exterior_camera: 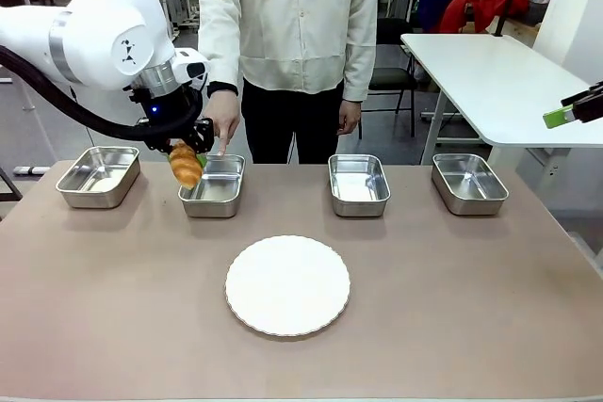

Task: Place the bread in the container.
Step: Place the Butter Roll into the Airtight Container indicated by the human.

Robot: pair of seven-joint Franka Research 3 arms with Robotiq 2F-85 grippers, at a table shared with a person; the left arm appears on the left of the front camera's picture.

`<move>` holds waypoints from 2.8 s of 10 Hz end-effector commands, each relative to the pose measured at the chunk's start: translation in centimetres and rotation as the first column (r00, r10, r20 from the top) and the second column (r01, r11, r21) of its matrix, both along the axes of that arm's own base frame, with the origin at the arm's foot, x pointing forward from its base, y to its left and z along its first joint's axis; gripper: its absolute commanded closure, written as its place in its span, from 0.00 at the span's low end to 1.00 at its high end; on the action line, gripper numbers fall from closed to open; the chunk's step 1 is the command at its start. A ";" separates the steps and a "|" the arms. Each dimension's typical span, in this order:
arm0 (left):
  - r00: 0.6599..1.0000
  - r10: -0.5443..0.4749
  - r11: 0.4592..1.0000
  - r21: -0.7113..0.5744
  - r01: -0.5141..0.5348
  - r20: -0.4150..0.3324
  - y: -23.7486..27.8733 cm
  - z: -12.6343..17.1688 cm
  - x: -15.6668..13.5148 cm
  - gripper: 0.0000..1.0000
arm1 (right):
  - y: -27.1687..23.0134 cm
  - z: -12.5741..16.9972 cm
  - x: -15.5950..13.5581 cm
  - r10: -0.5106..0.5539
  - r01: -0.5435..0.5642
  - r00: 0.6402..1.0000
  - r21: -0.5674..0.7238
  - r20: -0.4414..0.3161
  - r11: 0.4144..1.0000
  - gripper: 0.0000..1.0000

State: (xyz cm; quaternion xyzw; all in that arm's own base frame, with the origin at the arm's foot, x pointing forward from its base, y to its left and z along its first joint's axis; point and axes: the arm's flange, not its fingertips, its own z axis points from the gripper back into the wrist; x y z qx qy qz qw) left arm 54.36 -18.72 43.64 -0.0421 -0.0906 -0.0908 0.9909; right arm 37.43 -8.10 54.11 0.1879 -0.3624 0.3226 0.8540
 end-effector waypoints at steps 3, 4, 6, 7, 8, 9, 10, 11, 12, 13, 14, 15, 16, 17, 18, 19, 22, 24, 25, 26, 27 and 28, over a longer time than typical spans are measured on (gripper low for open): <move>0.996 0.068 0.997 -0.040 -0.071 -0.065 0.1 -2.6 5.3 0.39 | 0.0 -0.1 0.0 0.016 -0.017 1.000 0.020 0.016 1.000 0.00; 0.995 0.066 0.997 -0.040 -0.069 -0.081 0.2 -3.3 6.0 0.39 | 0.0 -0.1 0.0 0.016 -0.017 1.000 0.020 0.016 1.000 0.00; 0.992 0.057 0.997 -0.051 -0.062 -0.111 0.0 -4.5 6.9 0.39 | 0.0 -0.1 0.0 0.016 -0.017 1.000 0.020 0.016 1.000 0.00; 0.992 0.044 0.997 -0.060 -0.051 -0.117 -0.2 -4.7 7.3 0.39 | 0.0 -0.1 0.0 0.016 -0.017 1.000 0.020 0.016 1.000 0.00; 0.992 0.034 0.998 -0.057 -0.041 -0.125 -0.5 -5.0 7.5 0.39 | 0.0 -0.1 0.0 0.016 -0.017 1.000 0.020 0.016 1.000 0.00; 0.991 0.027 0.998 -0.054 -0.035 -0.132 -0.6 -5.2 7.8 0.39 | 0.0 -0.1 0.0 0.016 -0.017 1.000 0.020 0.016 1.000 0.00; 0.991 0.003 0.999 -0.050 -0.010 -0.135 -0.7 -5.4 8.1 0.00 | 0.0 -0.1 0.0 0.016 -0.017 1.000 0.020 0.016 1.000 0.00; 0.992 -0.012 0.998 -0.063 0.004 -0.129 -0.8 -5.5 8.0 0.00 | 0.0 -0.1 0.0 0.016 -0.017 1.000 0.020 0.016 1.000 0.00; 0.991 -0.022 0.998 -0.069 0.013 -0.130 -0.8 -5.6 8.0 0.00 | 0.0 -0.1 0.0 0.016 -0.017 1.000 0.020 0.016 1.000 0.00; 0.991 -0.024 0.997 -0.071 0.015 -0.131 -0.9 -5.6 8.1 0.00 | 0.0 -0.1 0.0 0.016 -0.017 1.000 0.020 0.016 1.000 0.00; 0.991 -0.035 0.997 -0.079 0.024 -0.133 -1.0 -5.6 8.0 0.00 | 0.0 -0.1 0.0 0.016 -0.017 1.000 0.020 0.016 1.000 0.00; 0.990 -0.042 0.996 -0.080 0.032 -0.134 -1.1 -5.4 7.8 0.00 | 0.0 -0.1 0.0 0.016 -0.017 1.000 0.020 0.016 1.000 0.00; 0.990 -0.037 0.997 -0.074 0.027 -0.138 -1.1 -5.1 7.7 0.00 | 0.0 -0.1 0.0 0.016 -0.017 1.000 0.020 0.016 1.000 0.00; 0.993 -0.011 0.998 -0.056 0.005 -0.119 -1.3 -5.8 7.7 0.00 | 0.0 -0.1 0.0 0.016 -0.017 1.000 0.020 0.016 1.000 0.00; 0.993 -0.011 0.998 -0.056 0.005 -0.119 -1.3 -5.8 7.7 0.00 | 0.0 -0.1 0.0 0.016 -0.017 1.000 0.020 0.016 1.000 0.00; 0.993 -0.011 0.998 -0.056 0.005 -0.119 -1.3 -5.8 7.7 0.00 | 0.0 -0.1 0.0 0.016 -0.017 1.000 0.020 0.016 1.000 0.00; 0.992 -0.015 0.998 -0.057 0.008 -0.122 -1.4 -5.8 7.7 0.00 | 0.0 -0.1 0.0 0.016 -0.017 1.000 0.020 0.016 1.000 0.00; 0.998 -0.029 0.996 -0.089 0.024 -0.053 0.7 -3.2 4.5 0.00 | 0.0 -0.1 0.0 0.016 -0.017 1.000 0.020 0.016 1.000 0.00; 0.999 -0.047 0.995 -0.091 0.047 -0.004 1.0 -1.7 2.8 0.00 | 0.0 -0.1 0.0 0.016 -0.017 1.000 0.020 0.016 1.000 0.00; 0.997 -0.062 0.994 -0.090 0.065 0.040 1.2 -0.2 0.3 0.00 | 0.0 -0.1 0.0 0.016 -0.017 1.000 0.020 0.016 1.000 0.00; 0.994 -0.081 0.992 -0.093 0.087 0.068 1.4 1.1 -2.3 0.00 | 0.0 -0.1 0.0 0.016 -0.017 1.000 0.020 0.016 1.000 0.00; 0.990 -0.107 0.990 -0.077 0.114 0.093 1.6 2.2 -5.1 0.00 | 0.0 -0.1 0.0 0.016 -0.017 1.000 0.020 0.016 1.000 0.00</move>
